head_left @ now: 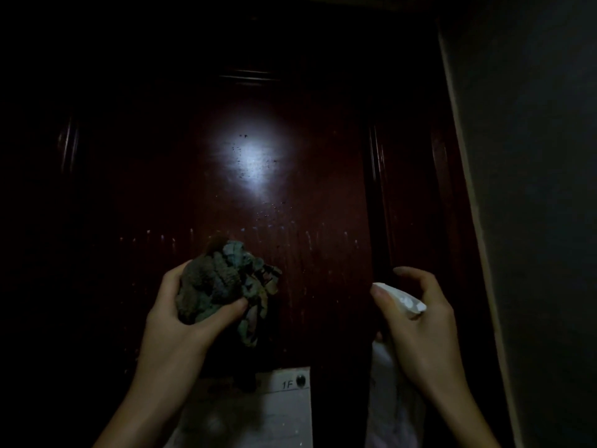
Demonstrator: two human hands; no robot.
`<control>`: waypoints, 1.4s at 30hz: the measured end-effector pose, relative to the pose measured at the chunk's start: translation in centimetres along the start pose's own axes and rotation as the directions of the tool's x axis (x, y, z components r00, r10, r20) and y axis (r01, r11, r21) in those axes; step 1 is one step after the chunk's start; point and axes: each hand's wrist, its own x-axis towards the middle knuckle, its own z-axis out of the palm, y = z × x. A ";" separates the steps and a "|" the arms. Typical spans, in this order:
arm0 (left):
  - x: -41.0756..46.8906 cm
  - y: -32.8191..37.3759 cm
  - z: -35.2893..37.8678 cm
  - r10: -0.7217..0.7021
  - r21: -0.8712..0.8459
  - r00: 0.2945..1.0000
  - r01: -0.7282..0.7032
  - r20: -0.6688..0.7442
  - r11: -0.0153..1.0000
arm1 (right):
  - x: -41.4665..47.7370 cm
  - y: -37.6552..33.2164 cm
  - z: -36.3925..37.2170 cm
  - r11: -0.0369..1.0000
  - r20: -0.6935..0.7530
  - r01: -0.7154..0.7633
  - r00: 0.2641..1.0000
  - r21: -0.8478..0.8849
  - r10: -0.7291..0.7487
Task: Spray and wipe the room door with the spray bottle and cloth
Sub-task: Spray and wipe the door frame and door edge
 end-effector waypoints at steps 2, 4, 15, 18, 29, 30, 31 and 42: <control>0.2 0.0 0.1 -0.007 -0.010 1.000 0.007 -0.007 1.000 | 0.4 -0.2 -0.4 1.000 -0.024 -0.003 1.000 0.016 0.003; 0.5 0.1 0.2 -0.011 -0.015 1.000 0.011 -0.005 1.000 | 1.0 -0.5 -0.7 1.000 -0.049 0.004 0.999 0.017 -0.003; 1.5 0.8 2.0 0.007 -0.045 1.000 -0.007 0.001 0.999 | 3.6 -1.0 -2.0 0.998 -0.078 0.054 0.996 0.012 -0.053; 1.4 1.0 2.0 0.015 -0.047 1.000 -0.015 0.002 0.999 | 3.8 -1.2 -2.0 0.998 -0.033 0.051 0.998 0.037 -0.050; 1.1 1.1 -0.8 0.002 0.005 0.998 -0.001 -0.061 1.000 | 4.0 -2.6 -0.4 0.984 0.072 0.056 0.995 0.168 -0.069; 1.0 1.2 -1.1 0.004 0.009 0.998 -0.003 -0.069 1.000 | 4.0 -2.7 -0.2 0.985 0.071 0.072 0.994 0.156 -0.084; 1.0 1.4 -1.4 0.004 0.015 0.997 -0.003 -0.074 1.000 | 4.1 -2.8 -0.1 0.985 0.064 0.087 0.993 0.149 -0.097; -0.3 3.5 -4.2 -0.021 0.041 0.992 0.026 -0.126 0.999 | 4.0 -3.6 2.0 0.983 0.108 0.061 0.991 0.173 -0.081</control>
